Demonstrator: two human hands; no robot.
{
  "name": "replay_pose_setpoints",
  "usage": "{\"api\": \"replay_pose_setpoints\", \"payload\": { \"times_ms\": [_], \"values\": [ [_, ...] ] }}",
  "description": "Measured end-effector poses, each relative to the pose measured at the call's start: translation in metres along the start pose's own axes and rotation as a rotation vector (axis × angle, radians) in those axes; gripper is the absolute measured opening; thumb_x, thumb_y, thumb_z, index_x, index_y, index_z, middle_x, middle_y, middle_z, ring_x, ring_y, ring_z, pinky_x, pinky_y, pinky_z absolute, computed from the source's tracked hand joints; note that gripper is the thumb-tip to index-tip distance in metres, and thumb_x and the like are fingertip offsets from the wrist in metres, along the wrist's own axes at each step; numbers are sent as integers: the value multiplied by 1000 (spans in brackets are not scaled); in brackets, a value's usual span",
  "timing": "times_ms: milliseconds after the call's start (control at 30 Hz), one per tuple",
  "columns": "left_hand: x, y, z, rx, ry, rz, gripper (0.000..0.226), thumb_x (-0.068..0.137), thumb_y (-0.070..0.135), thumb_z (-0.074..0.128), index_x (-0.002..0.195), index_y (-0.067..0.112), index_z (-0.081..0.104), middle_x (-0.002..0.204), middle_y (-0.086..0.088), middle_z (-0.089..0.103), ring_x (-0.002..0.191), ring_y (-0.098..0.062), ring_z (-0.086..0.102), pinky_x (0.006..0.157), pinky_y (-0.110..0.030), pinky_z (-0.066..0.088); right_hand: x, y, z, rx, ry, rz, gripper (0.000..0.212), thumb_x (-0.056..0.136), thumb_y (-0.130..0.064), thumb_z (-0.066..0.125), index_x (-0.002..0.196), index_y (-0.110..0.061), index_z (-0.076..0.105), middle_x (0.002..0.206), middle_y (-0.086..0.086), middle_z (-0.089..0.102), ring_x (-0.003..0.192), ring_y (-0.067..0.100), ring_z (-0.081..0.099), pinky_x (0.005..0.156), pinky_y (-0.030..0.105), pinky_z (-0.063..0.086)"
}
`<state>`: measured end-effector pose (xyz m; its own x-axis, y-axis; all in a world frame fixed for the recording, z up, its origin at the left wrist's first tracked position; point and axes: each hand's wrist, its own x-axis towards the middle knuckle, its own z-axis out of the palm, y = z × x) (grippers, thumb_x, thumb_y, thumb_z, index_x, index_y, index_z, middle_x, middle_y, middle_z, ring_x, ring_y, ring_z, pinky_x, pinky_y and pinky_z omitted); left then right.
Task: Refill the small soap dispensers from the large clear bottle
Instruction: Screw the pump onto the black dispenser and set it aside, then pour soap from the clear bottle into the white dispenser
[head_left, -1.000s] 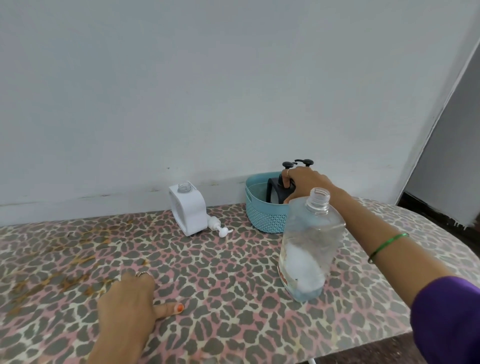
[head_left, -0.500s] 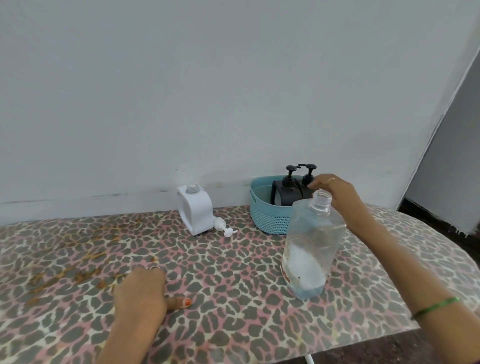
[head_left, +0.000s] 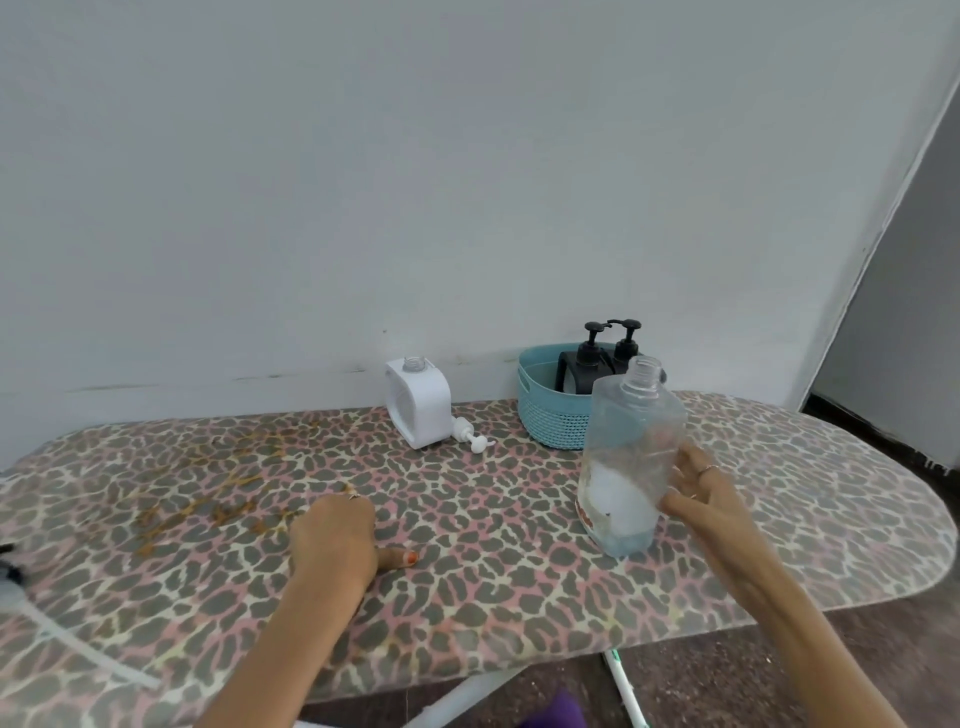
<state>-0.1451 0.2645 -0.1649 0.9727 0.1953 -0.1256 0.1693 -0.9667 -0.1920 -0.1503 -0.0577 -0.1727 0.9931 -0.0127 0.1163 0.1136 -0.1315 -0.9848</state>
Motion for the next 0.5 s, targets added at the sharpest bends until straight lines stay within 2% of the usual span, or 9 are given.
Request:
{"api": "replay_pose_setpoints", "payload": {
  "times_ms": [100,200,267,333,400,433,500],
  "values": [
    [-18,-16,15,13,15,-23,64,66,81,46,81,20,46,74,5,46,74,-10,51,68,-22,45,-17,11,25,61,-29,7,86,61,-19,79,132,-37,35,125,-17,53,109,2,55,89,26,44],
    [-13,-5,15,-11,49,-5,62,69,80,44,77,19,45,73,5,46,72,-11,50,64,-22,44,-8,11,27,38,25,-7,86,61,-25,88,128,-45,38,119,-14,59,105,3,59,81,23,47],
    [-12,3,14,-19,59,8,64,69,81,44,84,18,49,77,4,47,74,-12,49,65,-22,42,-2,12,26,24,124,-35,82,65,-27,86,130,-44,39,121,-7,60,107,9,60,85,31,50],
    [-12,5,15,-18,56,-1,68,70,80,45,94,18,53,83,2,48,76,-13,48,65,-24,40,0,14,30,38,193,-79,70,74,-19,81,129,-40,44,122,1,61,108,17,62,92,44,51],
    [-12,4,15,-22,42,-5,68,70,80,45,93,17,54,80,3,48,75,-13,48,65,-24,40,0,12,41,82,215,-115,63,78,-12,76,130,-31,48,119,3,63,108,20,63,92,48,51],
    [-12,4,14,-21,32,-8,67,70,80,45,90,17,54,77,3,48,72,-12,49,64,-24,40,-1,9,47,108,213,-130,62,79,-10,75,132,-27,47,119,3,64,107,21,63,88,44,54],
    [-10,4,10,-3,-22,-2,71,70,81,44,94,16,57,80,2,53,75,-14,53,65,-25,42,-3,2,63,129,186,-162,64,80,-9,74,135,-23,45,118,2,64,104,18,65,73,27,56]
  ]
}}
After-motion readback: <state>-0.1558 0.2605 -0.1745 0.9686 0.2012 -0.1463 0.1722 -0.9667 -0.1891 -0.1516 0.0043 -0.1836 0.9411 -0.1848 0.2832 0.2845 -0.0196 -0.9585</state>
